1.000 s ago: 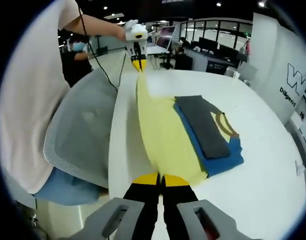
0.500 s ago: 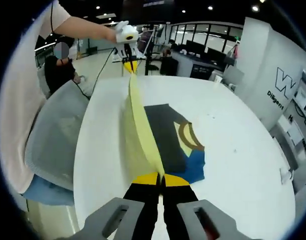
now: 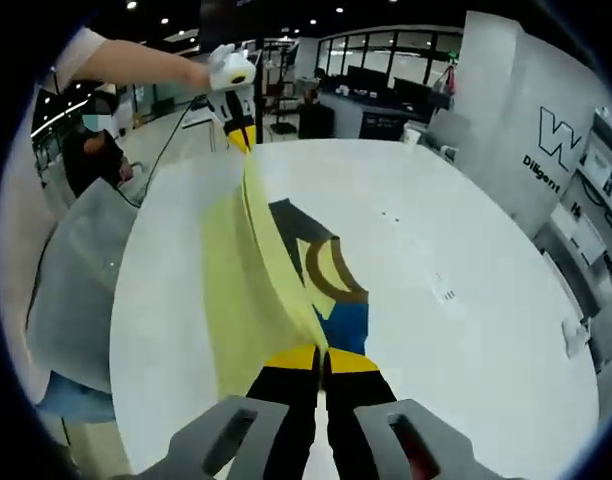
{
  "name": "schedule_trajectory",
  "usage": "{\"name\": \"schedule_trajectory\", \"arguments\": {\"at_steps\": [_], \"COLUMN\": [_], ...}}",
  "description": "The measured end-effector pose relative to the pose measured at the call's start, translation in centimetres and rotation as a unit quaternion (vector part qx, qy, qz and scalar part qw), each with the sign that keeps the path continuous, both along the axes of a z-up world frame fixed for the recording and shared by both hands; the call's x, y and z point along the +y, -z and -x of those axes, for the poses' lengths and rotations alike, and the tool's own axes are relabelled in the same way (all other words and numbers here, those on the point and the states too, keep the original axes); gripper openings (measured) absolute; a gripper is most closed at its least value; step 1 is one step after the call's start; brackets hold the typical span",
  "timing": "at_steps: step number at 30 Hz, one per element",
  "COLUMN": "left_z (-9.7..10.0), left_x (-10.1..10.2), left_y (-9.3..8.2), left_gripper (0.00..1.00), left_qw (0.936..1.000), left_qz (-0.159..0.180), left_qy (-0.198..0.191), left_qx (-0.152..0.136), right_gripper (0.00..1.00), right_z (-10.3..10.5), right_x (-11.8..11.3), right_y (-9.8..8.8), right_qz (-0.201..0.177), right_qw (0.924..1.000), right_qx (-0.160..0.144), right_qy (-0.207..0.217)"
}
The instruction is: Fold the garment on the visible template until the final outline fits inside the template.
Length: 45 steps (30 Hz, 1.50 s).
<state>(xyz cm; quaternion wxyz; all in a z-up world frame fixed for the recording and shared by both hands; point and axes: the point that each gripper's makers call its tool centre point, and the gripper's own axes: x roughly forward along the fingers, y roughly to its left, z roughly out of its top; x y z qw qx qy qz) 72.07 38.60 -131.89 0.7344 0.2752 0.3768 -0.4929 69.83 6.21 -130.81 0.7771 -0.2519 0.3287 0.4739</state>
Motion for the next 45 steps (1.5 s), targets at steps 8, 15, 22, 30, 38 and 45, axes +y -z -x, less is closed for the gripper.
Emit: {"name": "schedule_trajectory", "arguments": {"at_steps": [8, 15, 22, 30, 38, 45], "left_z": [-3.1, -5.0, -6.5, -7.4, -8.7, -7.2], "left_x": [0.0, -0.4, -0.4, -0.7, 1.3, 2.4], "left_y": [1.6, 3.7, 5.4, 6.4, 6.7, 6.7], "left_gripper": [0.00, 0.00, 0.01, 0.01, 0.06, 0.08], "left_qw": [0.9991, 0.9972, 0.9921, 0.9885, 0.9751, 0.9724], "left_qz": [0.005, 0.003, 0.012, 0.019, 0.019, 0.032], "left_qy": [-0.039, -0.070, -0.114, -0.136, -0.215, -0.225], "left_qx": [0.015, 0.029, 0.052, 0.063, 0.050, 0.054], "right_gripper": [0.00, 0.00, 0.00, 0.00, 0.15, 0.16], "right_z": [-2.9, -4.5, -5.6, -6.9, -7.7, -5.3], "right_x": [-0.1, -0.4, -0.6, -0.7, -1.0, -1.5], "right_y": [2.1, 4.1, 5.7, 6.9, 7.4, 8.4], "right_qz": [0.007, 0.014, 0.018, 0.017, 0.015, 0.019], "right_qw": [0.9993, 0.9974, 0.9947, 0.9917, 0.9879, 0.9864], "right_qx": [0.023, 0.045, 0.061, 0.071, 0.058, 0.068], "right_qy": [0.028, 0.055, 0.081, 0.106, 0.143, 0.148]}}
